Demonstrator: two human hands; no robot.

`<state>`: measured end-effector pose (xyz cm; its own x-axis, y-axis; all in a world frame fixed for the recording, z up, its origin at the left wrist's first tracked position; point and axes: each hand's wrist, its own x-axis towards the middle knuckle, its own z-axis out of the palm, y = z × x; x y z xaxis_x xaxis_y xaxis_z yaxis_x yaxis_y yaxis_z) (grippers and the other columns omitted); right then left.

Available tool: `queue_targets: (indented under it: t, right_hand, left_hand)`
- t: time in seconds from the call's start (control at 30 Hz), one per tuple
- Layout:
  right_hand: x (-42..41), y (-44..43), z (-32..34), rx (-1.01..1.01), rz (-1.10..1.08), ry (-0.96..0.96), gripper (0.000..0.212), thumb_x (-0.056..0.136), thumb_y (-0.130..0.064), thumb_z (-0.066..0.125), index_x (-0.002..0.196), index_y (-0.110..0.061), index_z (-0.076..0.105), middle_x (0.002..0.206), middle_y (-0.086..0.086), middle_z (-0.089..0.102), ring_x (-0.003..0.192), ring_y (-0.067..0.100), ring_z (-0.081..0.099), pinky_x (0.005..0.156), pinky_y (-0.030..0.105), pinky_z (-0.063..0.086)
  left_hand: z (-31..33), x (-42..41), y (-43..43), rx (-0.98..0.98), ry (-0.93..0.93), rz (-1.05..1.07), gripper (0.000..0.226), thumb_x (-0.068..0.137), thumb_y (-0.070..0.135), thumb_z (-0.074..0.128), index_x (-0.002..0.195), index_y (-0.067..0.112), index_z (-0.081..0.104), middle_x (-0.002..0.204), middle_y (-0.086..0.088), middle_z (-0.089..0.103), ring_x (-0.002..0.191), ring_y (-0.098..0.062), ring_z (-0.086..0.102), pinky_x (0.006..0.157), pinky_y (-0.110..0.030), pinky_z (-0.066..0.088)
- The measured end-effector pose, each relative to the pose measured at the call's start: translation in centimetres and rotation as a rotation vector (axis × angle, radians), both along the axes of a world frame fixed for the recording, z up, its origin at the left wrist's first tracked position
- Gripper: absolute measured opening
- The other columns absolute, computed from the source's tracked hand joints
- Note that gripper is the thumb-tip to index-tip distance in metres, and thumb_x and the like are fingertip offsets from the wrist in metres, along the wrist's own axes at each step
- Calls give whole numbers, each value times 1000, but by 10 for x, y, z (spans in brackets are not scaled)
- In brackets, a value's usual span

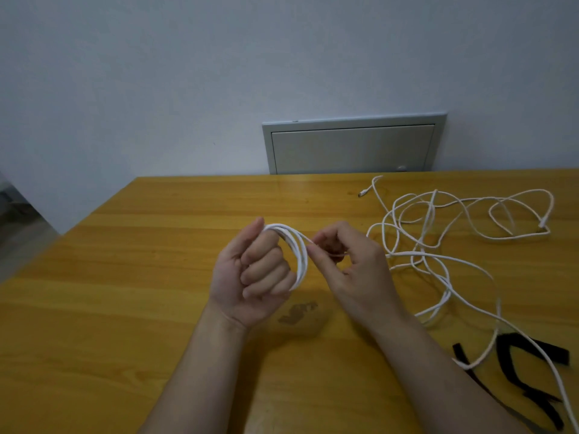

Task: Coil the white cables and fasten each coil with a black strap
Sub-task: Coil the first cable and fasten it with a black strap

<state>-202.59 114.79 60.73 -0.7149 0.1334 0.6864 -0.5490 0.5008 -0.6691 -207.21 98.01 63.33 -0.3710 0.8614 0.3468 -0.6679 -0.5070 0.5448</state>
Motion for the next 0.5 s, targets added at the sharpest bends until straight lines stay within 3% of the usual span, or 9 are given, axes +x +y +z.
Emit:
queue_targets:
  t: [0.2, 0.37, 0.5]
  right_hand:
    - [-4, -3, -3, 27, -56, -19, 18, 97, -26, 66, 85, -13, 71, 68, -10, 63, 62, 8, 57, 59, 23, 43]
    - [-3, -11, -3, 5, -15, -131, 28, 102, -32, 53, 83, -19, 70, 61, -28, 57, 58, 1, 56, 56, 22, 40]
    - [-1, -15, -5, -3, 7, -181, 27, 101, -35, 52, 78, -23, 60, 55, -15, 53, 51, 8, 48, 52, 33, 38]
  left_hand:
    - [-2, 0, 5, 70, -139, 160, 56, 111, 41, 19, 63, 20, 40, 44, 4, 33, 34, -11, 28, 49, -24, 27]
    - [-4, -3, 10, 143, -246, 177, 62, 111, 44, 18, 76, 9, 54, 57, -7, 58, 45, -16, 47, 58, -25, 34]
    - [-5, -3, 11, 163, -297, 222, 57, 111, 45, 21, 82, 9, 55, 69, -8, 61, 62, -21, 61, 67, -26, 37]
